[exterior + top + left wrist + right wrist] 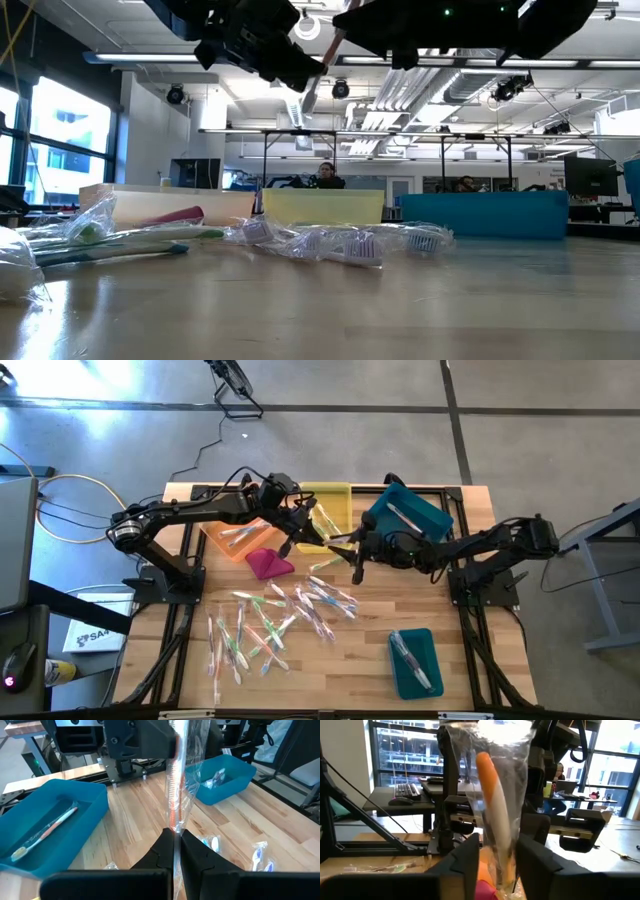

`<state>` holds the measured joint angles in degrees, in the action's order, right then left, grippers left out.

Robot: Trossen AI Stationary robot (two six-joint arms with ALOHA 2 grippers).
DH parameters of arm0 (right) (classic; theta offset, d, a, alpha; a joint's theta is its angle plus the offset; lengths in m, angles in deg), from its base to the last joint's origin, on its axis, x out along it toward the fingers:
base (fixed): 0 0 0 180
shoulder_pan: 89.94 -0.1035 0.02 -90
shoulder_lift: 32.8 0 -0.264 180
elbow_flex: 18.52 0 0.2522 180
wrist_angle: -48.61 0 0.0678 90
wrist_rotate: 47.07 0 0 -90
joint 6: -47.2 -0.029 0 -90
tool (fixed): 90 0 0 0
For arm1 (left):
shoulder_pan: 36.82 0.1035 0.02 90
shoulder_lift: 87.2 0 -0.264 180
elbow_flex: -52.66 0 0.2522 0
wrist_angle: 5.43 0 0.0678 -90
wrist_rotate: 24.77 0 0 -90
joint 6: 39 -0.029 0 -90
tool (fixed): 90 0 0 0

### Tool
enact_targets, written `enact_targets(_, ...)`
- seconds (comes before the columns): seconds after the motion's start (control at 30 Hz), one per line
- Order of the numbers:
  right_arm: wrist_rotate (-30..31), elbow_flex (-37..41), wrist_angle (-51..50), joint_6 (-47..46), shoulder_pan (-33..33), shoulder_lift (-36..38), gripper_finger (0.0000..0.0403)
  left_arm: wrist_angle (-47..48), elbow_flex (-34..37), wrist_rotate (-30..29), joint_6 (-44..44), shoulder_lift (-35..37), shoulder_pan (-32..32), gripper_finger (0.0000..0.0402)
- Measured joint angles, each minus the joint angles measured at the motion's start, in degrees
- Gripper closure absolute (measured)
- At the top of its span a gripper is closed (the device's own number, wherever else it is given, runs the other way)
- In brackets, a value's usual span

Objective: Pick & Place Toothbrushes
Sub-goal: Put the orange toothbrush into the top blue bin

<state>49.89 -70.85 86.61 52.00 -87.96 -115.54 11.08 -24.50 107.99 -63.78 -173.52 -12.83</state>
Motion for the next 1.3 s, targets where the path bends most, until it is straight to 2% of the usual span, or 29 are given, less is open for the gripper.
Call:
enact_targets(0.17, 0.1, 0.0, 0.2, 0.0, 0.0, 0.0, 0.0352, 0.0, 0.0, 0.2, 0.0, 0.0, 0.0, 0.0398)
enact_targets(0.33, 0.4, 0.0, 0.3, 0.4, 0.0, 0.0, 0.0381, 0.0, 0.0, 0.2, 0.2, 0.0, 0.0, 0.0398)
enact_targets(0.5, 0.3, 0.0, 0.3, 0.3, 0.0, 0.0, 0.0381, 0.0, 0.0, 0.2, 0.2, 0.0, 0.0, 0.0394)
enact_targets(1.1, -0.1, 0.0, -0.2, -0.5, 0.0, 0.0, 0.0381, -0.1, 0.0, -2.4, 1.0, 0.0, 0.0, 0.0280)
enact_targets(1.3, 0.1, 0.0, -0.5, -0.5, 0.0, 0.0, 0.0381, -0.1, 0.0, -2.4, 1.0, 0.0, 0.0, 0.0269)
